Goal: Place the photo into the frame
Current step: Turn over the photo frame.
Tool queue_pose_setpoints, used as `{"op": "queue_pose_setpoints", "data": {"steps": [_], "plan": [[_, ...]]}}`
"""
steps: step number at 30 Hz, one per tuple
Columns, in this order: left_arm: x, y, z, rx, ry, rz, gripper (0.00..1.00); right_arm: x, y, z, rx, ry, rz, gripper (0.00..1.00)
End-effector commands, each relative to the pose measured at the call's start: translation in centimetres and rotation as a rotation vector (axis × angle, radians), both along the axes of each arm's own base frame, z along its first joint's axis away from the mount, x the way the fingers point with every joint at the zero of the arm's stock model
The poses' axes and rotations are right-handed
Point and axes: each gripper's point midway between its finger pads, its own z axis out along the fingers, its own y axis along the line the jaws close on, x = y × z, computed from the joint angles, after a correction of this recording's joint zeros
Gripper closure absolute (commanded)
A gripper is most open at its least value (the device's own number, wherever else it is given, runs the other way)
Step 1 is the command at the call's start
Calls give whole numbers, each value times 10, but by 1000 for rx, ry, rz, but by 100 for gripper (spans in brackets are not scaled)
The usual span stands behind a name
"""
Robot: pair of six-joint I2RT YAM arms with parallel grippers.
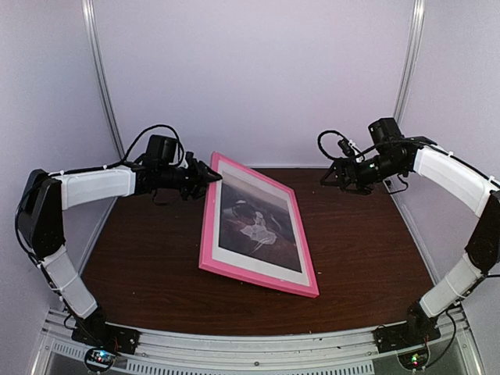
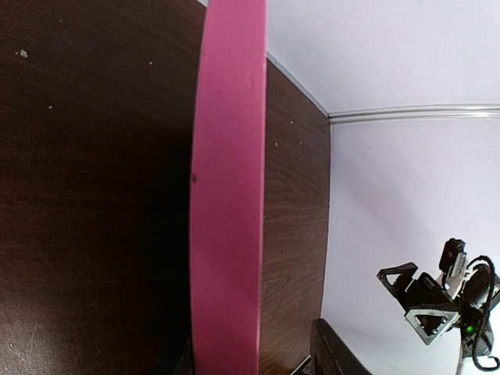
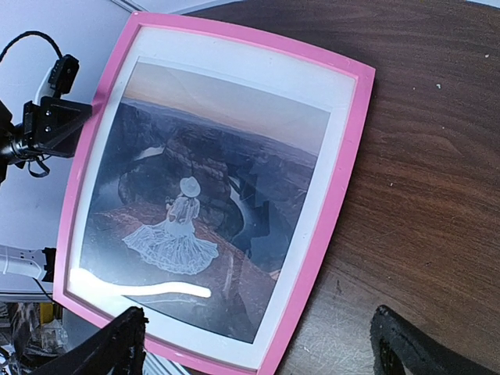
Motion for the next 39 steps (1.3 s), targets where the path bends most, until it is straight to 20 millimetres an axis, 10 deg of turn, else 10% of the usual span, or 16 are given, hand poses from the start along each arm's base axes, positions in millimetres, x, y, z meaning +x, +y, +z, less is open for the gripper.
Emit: {"op": "queue_pose_setpoints", "data": {"steps": [1, 27, 39], "plan": [[5, -3, 8, -42, -62, -38, 51, 3, 1, -6, -6, -1, -1, 0], [-11, 24, -142, 86, 152, -84, 35, 4, 0, -34, -30, 54, -8, 0], [-11, 32, -168, 141, 180, -111, 33, 2, -7, -53, -86, 83, -20, 0]]}}
